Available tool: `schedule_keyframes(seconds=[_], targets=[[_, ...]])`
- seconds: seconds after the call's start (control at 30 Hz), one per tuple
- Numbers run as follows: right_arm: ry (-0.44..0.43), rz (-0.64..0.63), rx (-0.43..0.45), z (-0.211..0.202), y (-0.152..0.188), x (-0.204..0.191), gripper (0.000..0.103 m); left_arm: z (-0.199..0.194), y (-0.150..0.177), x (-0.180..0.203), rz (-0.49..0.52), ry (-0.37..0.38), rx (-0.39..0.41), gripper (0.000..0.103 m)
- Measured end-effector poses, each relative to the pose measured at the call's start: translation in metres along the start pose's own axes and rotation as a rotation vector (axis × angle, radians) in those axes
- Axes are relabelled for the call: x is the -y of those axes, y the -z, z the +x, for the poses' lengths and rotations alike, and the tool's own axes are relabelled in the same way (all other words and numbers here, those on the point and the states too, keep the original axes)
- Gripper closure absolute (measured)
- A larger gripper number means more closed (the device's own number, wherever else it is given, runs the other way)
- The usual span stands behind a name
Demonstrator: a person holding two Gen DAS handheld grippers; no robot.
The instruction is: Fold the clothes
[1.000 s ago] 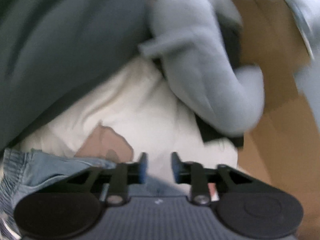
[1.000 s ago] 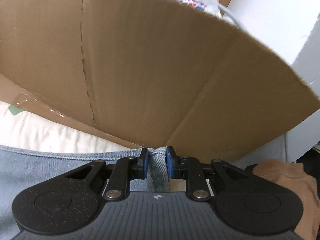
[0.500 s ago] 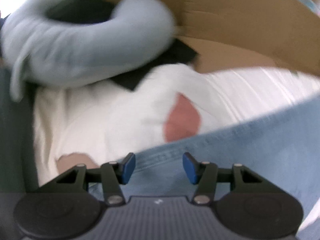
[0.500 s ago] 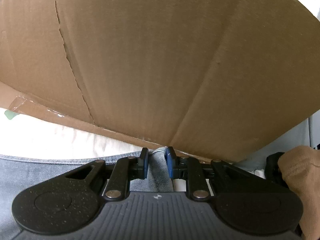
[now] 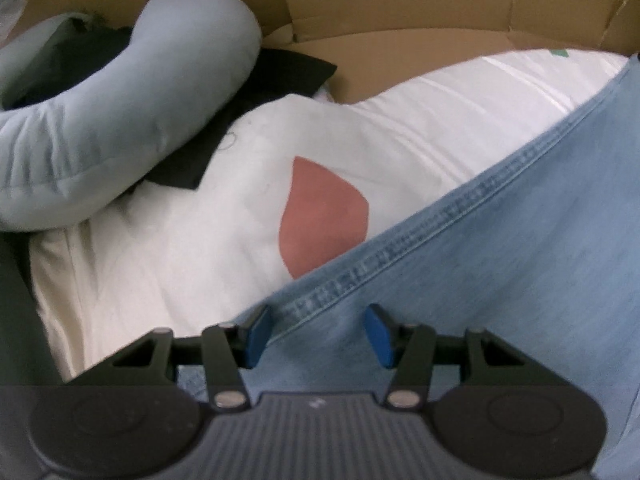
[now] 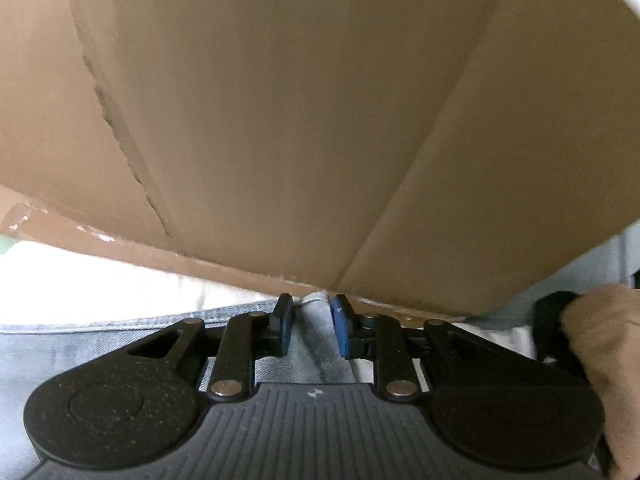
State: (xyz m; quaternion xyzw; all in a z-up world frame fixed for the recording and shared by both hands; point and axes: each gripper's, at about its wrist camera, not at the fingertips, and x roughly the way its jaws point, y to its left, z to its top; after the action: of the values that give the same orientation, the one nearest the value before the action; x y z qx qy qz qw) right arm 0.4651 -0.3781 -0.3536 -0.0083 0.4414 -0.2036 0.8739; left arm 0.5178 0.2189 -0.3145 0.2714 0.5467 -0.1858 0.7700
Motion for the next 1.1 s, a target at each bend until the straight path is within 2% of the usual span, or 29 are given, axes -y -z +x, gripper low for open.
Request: schedule_keyframes(seconds=[0.1, 0.23, 0.33, 0.43, 0.57, 0.7, 0.8, 0.87, 1.1], targets=[[-0.056, -0.009, 0.054, -0.021, 0.007, -0.008, 0.065, 0.001, -0.005, 0.002, 0.0, -0.011, 0.012, 0.048], [-0.188, -0.041, 0.079, -0.037, 0.015, -0.027, 0.064, -0.002, -0.014, 0.02, 0.086, -0.016, 0.037, 0.048], [-0.323, -0.092, 0.068, -0.044, 0.019, -0.048, 0.063, -0.002, -0.023, 0.034, 0.12, 0.026, 0.065, 0.048], [-0.417, -0.159, 0.052, -0.051, 0.024, -0.073, 0.063, -0.001, -0.031, 0.05, 0.141, 0.071, 0.081, 0.044], [-0.493, -0.229, 0.028, -0.06, 0.034, -0.102, 0.063, 0.013, -0.039, 0.075, 0.199, 0.081, 0.085, 0.039], [-0.495, -0.23, -0.023, -0.059, 0.041, -0.116, 0.063, 0.032, -0.045, 0.089, 0.243, 0.05, 0.073, 0.038], [-0.469, -0.224, -0.064, -0.041, 0.045, -0.129, 0.063, 0.039, -0.051, 0.086, 0.21, 0.046, 0.064, 0.043], [-0.46, -0.2, -0.059, -0.036, 0.048, -0.133, 0.063, 0.041, -0.054, 0.085, 0.208, 0.029, 0.06, 0.049], [-0.405, -0.199, -0.024, -0.025, 0.037, -0.16, 0.064, 0.044, -0.056, 0.094, 0.241, -0.009, 0.047, 0.057]])
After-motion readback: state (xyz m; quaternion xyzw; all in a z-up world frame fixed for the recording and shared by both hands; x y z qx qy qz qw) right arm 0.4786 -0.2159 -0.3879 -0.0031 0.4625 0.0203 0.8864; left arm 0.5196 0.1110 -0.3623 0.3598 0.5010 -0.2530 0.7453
